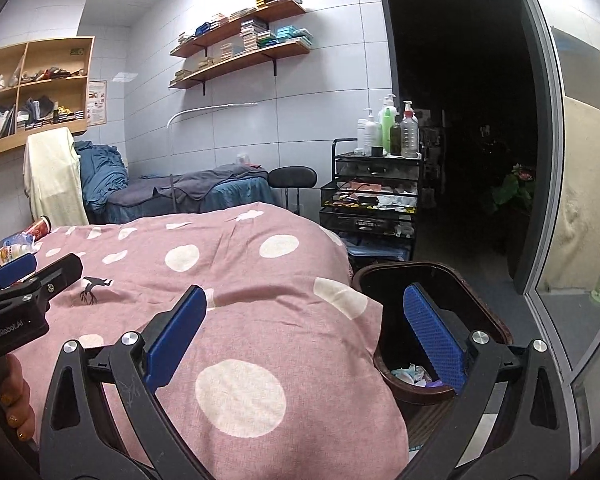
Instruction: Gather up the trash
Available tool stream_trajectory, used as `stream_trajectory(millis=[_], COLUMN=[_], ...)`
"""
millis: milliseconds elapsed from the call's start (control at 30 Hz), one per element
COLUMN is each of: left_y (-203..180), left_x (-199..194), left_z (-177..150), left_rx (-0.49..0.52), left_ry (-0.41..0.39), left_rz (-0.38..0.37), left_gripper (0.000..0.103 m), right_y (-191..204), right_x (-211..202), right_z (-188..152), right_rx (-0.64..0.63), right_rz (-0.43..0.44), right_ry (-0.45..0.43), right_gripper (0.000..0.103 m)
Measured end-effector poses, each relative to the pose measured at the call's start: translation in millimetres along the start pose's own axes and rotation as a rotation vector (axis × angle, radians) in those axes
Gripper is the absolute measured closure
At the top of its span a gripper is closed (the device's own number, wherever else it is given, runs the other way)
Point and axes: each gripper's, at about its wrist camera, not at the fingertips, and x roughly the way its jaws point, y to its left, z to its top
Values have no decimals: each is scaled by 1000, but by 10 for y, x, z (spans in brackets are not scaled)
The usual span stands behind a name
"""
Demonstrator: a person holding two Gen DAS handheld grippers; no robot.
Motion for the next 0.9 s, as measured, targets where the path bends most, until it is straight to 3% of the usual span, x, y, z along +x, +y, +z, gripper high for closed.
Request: stream_trajectory(millis=[433, 900], left_y=[15, 68], left_x=[-68, -58], left_z=[24, 10], left_rx=[-3, -18], left_ry=[-35, -22], left_rz=[-5, -10], left_gripper=[5, 5], right_y=[30, 28], right_x=[-37, -14], right_z=[-24, -16], right_rx=[-1, 0], right_rz=[7, 8], right_ry=[1, 4], right_gripper=[6, 6])
